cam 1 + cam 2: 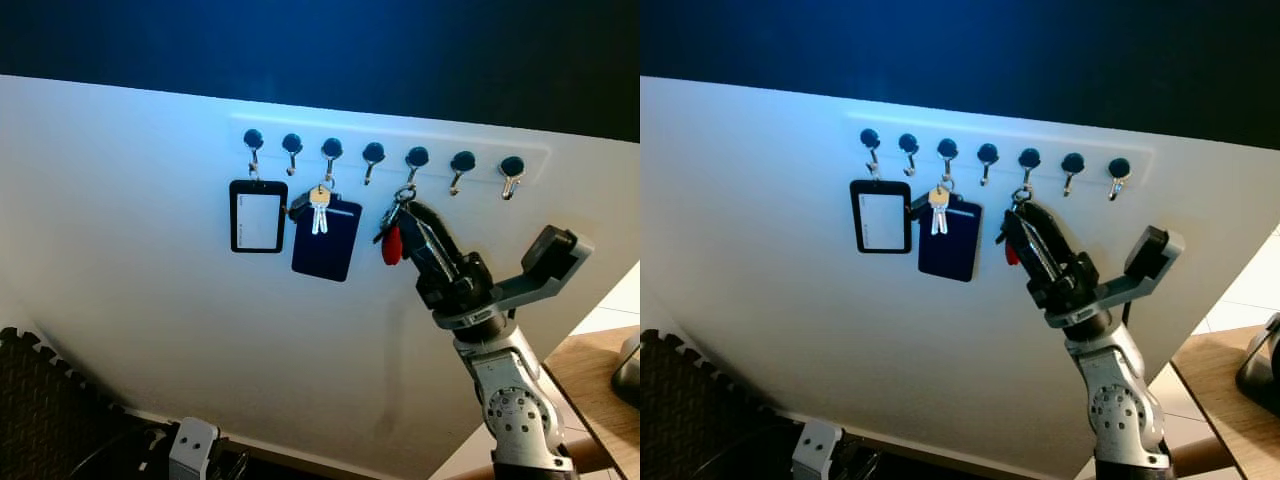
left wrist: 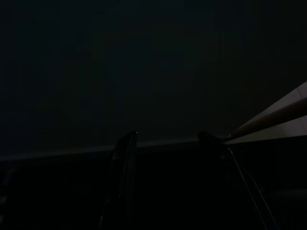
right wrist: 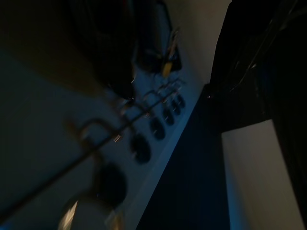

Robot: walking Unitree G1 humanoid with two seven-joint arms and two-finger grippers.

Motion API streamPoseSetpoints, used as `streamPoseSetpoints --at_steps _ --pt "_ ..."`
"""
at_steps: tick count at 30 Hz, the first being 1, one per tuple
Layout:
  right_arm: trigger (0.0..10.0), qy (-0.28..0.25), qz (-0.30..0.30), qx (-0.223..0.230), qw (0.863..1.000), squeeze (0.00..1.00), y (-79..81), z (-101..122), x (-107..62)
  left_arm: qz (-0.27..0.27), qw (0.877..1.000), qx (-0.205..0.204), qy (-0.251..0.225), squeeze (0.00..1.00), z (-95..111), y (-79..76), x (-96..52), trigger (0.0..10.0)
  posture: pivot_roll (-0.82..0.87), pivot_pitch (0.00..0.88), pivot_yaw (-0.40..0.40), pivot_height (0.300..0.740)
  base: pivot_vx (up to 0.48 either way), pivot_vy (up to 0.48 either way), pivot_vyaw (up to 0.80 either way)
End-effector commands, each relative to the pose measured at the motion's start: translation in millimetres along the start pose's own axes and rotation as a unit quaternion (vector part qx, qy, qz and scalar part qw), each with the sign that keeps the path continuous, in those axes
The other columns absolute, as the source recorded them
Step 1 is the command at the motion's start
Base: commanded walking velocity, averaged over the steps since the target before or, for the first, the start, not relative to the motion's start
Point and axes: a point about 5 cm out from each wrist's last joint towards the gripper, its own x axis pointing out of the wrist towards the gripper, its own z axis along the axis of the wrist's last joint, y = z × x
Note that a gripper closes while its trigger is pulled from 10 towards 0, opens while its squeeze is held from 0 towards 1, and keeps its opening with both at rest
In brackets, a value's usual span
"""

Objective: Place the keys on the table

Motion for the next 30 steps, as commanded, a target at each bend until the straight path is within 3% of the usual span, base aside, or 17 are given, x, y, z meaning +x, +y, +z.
streamPoseSetpoints --at_steps 1,30 --pt "10.0 -0.011 0.005 -0.004 1.000 0.00 1.5 5.7 0.6 -0.005 1.000 -0.002 0.011 0.00 -4.2 -1.6 -2.2 10.0 0.07 0.089 -0.034 0.740 0.000 0.000 0.00" --pt "10.0 -0.001 -0.035 -0.026 0.999 0.00 -14.6 -0.3 5.6 -0.004 1.000 0.000 0.007 0.00 -2.5 -2.1 -1.9 10.0 0.08 0.086 -0.037 0.740 0.000 0.000 0.00"
